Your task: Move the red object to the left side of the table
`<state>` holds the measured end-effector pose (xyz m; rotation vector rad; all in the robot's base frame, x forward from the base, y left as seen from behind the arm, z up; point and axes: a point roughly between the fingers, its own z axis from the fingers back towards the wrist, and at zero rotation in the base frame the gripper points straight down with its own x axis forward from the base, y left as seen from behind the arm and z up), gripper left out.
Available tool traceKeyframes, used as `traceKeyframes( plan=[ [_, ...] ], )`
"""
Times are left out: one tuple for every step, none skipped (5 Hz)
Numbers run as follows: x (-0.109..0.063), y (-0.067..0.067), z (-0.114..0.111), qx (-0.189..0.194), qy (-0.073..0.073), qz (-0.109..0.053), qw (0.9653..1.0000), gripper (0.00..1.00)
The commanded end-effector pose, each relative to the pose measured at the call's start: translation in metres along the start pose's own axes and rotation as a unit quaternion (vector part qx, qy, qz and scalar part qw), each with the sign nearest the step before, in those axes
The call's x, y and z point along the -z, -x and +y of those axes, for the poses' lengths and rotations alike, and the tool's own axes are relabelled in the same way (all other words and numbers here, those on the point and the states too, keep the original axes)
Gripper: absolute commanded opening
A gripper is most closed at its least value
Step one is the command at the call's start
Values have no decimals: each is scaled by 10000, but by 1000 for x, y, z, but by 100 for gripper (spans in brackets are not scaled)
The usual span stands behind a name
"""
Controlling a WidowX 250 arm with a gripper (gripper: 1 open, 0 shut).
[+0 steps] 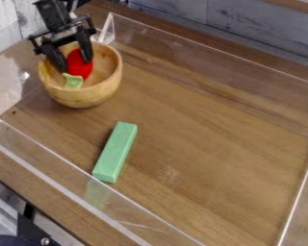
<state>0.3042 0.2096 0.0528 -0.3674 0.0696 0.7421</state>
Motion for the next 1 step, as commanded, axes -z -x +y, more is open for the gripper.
traceKeyframes(
  plan=[
    [-24,-5,-5,-35,99,-227,9997,100]
  ],
)
